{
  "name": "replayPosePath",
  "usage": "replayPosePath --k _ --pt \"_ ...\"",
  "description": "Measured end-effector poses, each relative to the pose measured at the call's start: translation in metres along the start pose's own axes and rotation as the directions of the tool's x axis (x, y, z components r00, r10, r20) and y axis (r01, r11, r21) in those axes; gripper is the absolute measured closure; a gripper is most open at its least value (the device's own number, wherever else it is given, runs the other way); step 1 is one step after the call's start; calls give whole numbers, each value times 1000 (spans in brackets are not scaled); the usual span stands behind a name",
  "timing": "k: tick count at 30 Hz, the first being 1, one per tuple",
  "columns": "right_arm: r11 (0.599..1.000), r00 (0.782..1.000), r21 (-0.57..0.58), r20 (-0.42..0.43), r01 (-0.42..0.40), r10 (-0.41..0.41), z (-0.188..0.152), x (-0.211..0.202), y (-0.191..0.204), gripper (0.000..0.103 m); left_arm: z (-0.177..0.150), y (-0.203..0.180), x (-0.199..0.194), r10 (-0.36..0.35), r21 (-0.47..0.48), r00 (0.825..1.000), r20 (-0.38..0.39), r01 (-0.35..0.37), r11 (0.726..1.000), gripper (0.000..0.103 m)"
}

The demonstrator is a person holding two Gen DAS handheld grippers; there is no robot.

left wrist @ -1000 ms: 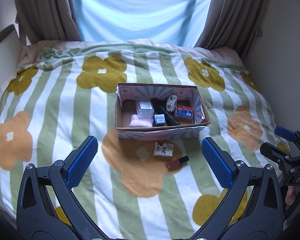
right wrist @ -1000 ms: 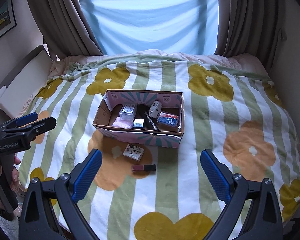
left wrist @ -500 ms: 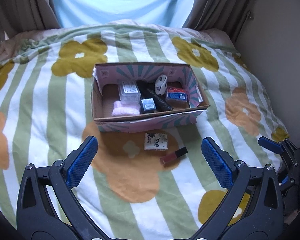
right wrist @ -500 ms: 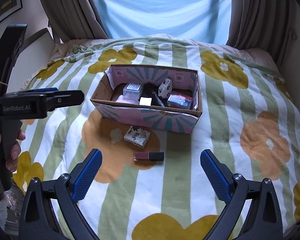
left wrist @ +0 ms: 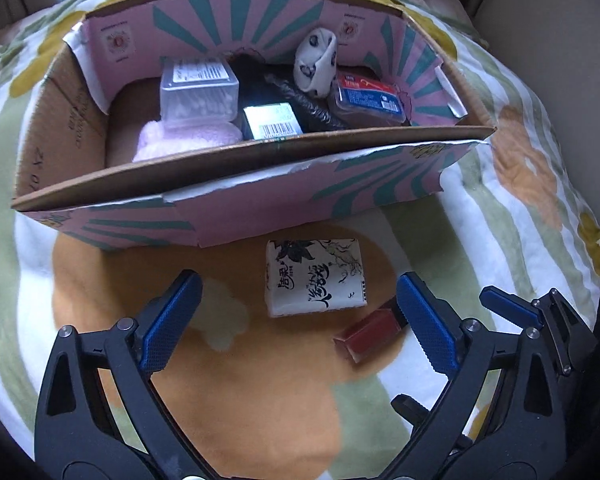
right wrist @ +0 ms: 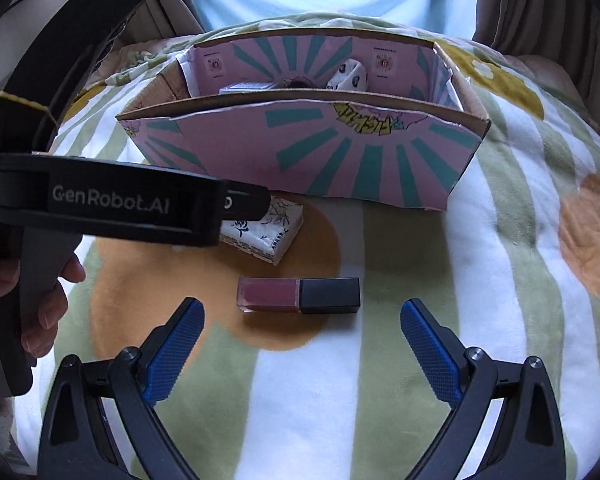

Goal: Organize objects
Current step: 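Grasp the white patterned tissue pack with the left tool while the right tool grasps the lipstick tube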

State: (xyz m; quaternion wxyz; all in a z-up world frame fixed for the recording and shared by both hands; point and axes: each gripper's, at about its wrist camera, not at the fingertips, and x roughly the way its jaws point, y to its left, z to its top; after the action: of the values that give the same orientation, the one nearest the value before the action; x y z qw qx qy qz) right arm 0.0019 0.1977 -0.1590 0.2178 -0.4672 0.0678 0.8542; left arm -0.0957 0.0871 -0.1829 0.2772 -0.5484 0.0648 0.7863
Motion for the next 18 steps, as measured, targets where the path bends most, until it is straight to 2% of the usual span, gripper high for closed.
replayPosePath --k 9,13,15,17,18 --pt "999 1000 -48 -28 8 -9 -5 35 4 6 0 -1 41 1 -13 999 -34 -2 1000 6" --pt "999 999 -38 -37 5 -6 -5 43 1 15 -1 -4 51 17 2 999 -39 -17 1000 6" --pt "999 999 -40 -46 6 -8 -5 46 0 22 -1 -6 51 27 11 999 -33 -26 1000 10" --pt "999 999 -44 -46 7 -9 -5 47 -1 22 -1 -7 52 37 21 999 -32 -36 999 26" --pt "999 999 -41 -43 4 -6 -5 47 -2 22 -1 -7 52 34 23 999 -30 -33 999 30"
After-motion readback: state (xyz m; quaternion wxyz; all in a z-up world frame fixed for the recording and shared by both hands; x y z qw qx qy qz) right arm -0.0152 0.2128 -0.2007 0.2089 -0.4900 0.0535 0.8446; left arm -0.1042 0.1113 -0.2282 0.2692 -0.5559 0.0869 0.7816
